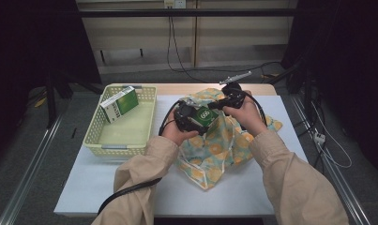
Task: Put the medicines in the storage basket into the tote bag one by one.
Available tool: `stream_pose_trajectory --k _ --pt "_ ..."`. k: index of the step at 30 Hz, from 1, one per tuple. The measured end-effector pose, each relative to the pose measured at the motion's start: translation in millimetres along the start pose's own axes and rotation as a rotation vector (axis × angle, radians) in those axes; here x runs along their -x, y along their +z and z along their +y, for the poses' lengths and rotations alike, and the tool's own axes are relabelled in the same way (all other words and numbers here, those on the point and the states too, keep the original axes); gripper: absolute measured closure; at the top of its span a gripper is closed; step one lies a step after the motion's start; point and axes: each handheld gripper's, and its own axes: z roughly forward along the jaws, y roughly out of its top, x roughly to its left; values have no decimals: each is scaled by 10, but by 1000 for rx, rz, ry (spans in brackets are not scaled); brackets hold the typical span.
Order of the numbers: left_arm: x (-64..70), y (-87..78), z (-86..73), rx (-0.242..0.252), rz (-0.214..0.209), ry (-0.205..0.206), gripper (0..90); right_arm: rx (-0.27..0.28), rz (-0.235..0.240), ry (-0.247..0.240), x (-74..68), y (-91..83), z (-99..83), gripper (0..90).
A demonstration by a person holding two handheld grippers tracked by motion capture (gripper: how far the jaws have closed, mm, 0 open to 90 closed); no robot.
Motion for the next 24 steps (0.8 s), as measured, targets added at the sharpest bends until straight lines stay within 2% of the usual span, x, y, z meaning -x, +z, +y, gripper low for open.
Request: stream_pose_trajectory --k 3,4,5,6,7,8,10,11,12,18,19,20,21,23,24 --pt "28 -126 -35 -2 -11 11 92 0 0 -3 -9 7 -11 900" --pt "49 -176 -42 -7 6 24 93 1 1 -2 -8 8 -16 900" --pt "50 -217 -54 0 -20 27 95 0 0 0 -5 9 -22 900" --pt "58 -265 -62 3 -30 29 95 -2 -2 -1 0 11 -26 900" --pt "76 -314 -67 2 -19 29 95 -3 -3 -1 4 14 -31 900" --pt "74 -357 -72 2 -46 34 96 -1 -2 2 7 16 -36 900" --pt "81 -440 -80 6 -57 49 98 -2 1 6 4 22 -40 900" --pt "86 -485 -83 -3 -32 55 101 -2 1 4 0 26 -41 900" --pt "65 -513 -97 4 -56 60 101 -3 0 1 -5 30 -41 900" --pt "-20 -665 -162 18 -75 38 100 -3 1 -4 -30 40 -38 900" --pt "-29 -701 -165 14 -55 38 100 -4 1 -4 -30 40 -38 900" --pt "-58 -729 -172 22 -85 36 92 -4 1 -5 -29 39 -40 900" --pt "-76 -757 -176 31 -91 30 79 -4 0 -5 -27 38 -41 900" --pt "-121 -817 -181 38 -88 23 72 -5 0 -2 -24 36 -46 900" --pt "-133 -851 -178 36 -63 19 71 -3 0 -1 -21 36 -50 900"
